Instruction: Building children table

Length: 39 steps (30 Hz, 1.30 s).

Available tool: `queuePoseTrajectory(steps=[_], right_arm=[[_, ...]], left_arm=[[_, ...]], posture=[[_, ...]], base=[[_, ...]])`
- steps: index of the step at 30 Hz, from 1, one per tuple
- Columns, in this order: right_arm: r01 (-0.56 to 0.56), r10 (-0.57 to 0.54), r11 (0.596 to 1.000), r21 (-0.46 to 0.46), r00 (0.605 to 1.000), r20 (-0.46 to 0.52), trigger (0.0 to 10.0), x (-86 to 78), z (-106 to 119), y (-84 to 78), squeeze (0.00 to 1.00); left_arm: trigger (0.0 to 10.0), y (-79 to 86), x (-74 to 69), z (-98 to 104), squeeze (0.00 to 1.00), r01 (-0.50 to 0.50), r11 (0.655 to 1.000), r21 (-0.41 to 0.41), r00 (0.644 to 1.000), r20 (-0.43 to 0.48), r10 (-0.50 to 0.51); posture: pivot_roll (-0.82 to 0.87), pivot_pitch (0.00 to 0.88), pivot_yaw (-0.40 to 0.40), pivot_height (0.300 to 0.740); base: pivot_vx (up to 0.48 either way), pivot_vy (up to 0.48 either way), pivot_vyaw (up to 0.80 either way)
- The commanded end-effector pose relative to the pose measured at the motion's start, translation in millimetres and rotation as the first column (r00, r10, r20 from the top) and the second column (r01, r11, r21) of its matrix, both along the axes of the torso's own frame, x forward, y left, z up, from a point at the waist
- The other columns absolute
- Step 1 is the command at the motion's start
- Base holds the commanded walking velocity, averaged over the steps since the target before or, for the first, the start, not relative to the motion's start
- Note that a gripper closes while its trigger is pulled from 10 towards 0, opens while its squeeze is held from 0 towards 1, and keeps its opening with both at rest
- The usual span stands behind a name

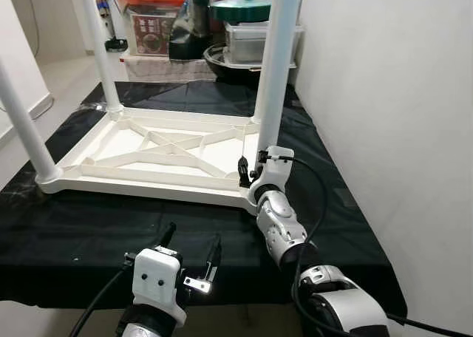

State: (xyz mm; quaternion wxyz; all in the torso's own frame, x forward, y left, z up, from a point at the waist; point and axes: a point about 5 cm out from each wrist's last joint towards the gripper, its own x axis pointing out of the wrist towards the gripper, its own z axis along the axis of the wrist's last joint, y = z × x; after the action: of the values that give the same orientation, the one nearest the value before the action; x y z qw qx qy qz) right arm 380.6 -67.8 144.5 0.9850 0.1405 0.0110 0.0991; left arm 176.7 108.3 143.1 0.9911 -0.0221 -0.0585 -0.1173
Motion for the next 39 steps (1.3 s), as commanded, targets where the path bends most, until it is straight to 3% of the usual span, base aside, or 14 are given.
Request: queuePoseTrajectory(steps=[1,2,6,8,9,11,15,19,20,24,27,31,34,39], right_arm=[[-0.207,0.205,0.978,0.025,0.977,0.058,10.0,-2.0,6,12.3,0.0],[-0.207,0.205,0.978,0.025,0.977,0.058,10.0,-2.0,6,12.3,0.0],[-0.595,0.593,0.803,0.019,0.803,0.065,10.0,-9.9,5,12.2,0.0],[-0.773,0.773,0.634,-0.007,0.634,0.032,10.0,-19.1,1,11.1,0.0],[-0.773,0.773,0.634,-0.007,0.634,0.032,10.0,-19.1,1,11.1,0.0],[-0.886,0.887,0.461,-0.056,0.462,-0.006,10.0,-27.9,0,13.1,0.0],[-0.931,0.934,0.353,-0.095,0.357,-0.031,10.0,-32.8,-1,17.0,0.0],[-0.941,0.944,0.322,-0.101,0.327,-0.034,10.0,-34.0,0,21.5,0.0],[-0.947,0.951,0.305,-0.103,0.309,-0.028,0.0,-34.6,2,26.5,0.0],[-0.899,0.905,0.42,-0.124,0.425,-0.024,0.0,-28.9,4,37.7,0.0],[-0.606,0.606,0.787,-0.112,0.794,-0.037,0.0,-8.4,0,27.4,0.0],[-0.482,0.479,0.87,-0.099,0.876,-0.054,0.0,-3.1,-3,18.1,0.0],[-0.027,0.017,0.997,-0.076,0.992,-0.128,0.0,6.4,-12,-19.8,0.0],[0.359,-0.368,0.93,-0.082,0.906,-0.209,0.0,-6.2,-31,-39.5,0.0]], left_arm=[[10.0,-1.9,0.0,-3,0.0,0.008,1.0,0.001,1.0,-0.017,-0.008],[10.0,-1.9,0.0,-3,0.0,0.008,1.0,0.001,1.0,-0.017,-0.008],[10.0,-2.2,0.3,-3,0.0,0.011,1.0,-0.002,1.0,-0.019,-0.011],[10.0,-2.3,0.6,-4,0.0,0.016,1.0,-0.003,1.0,-0.021,-0.016],[10.0,-2.3,0.6,-4,0.0,0.016,1.0,-0.003,1.0,-0.021,-0.016],[10.0,-2.1,0.8,-5,0.0,0.018,1.0,-0.002,1.0,-0.022,-0.018],[10.0,-1.9,0.5,-4,0.0,0.017,1.0,-0.001,1.0,-0.021,-0.017],[10.0,-2.0,0.2,-4,0.0,0.018,1.0,-0.001,1.0,-0.021,-0.018],[10.0,-2.1,-0.1,-4,0.0,0.019,1.0,-0.002,1.0,-0.022,-0.019],[10.0,-2.6,-0.9,-5,0.0,0.021,1.0,-0.004,0.999,-0.026,-0.021],[10.0,-2.9,-0.9,-5,0.0,0.019,1.0,-0.003,0.999,-0.027,-0.019],[10.0,-2.9,-1.0,-5,0.0,0.018,1.0,-0.003,1.0,-0.026,-0.018],[10.0,-2.5,-0.4,-5,0.0,0.013,1.0,-0.002,1.0,-0.027,-0.013],[10.0,-2.7,0.5,-5,0.0,0.01,1.0,0.004,1.0,-0.027,-0.01]], posture=[[0.06,0.0,-0.047,0.74],[0.06,0.0,-0.047,0.74],[0.06,0.0,-0.044,0.74],[0.05,0.0,-0.04,0.74],[0.05,0.0,-0.04,0.74],[0.06,0.0,-0.042,0.74],[0.06,0.0,-0.042,0.74],[0.06,0.0,-0.042,0.74],[0.07,0.0,-0.046,0.74],[0.07,0.0,-0.044,0.74],[0.07,0.0,-0.046,0.74],[0.07,0.0,-0.046,0.74],[0.07,0.0,-0.046,0.74],[0.06,0.0,-0.044,0.74]], base=[[0.0,0.0,0.0],[0.0,0.0,0.0],[0.0,0.0,0.0],[0.0,0.0,0.0],[0.0,0.0,0.0],[0.0,0.0,0.0],[0.0,0.0,0.0],[0.0,0.0,0.0],[0.0,0.0,0.0],[0.0,0.0,0.0],[0.0,0.0,0.0],[0.0,0.0,0.0],[0.0,0.0,0.0],[0.0,0.0,0.0]])
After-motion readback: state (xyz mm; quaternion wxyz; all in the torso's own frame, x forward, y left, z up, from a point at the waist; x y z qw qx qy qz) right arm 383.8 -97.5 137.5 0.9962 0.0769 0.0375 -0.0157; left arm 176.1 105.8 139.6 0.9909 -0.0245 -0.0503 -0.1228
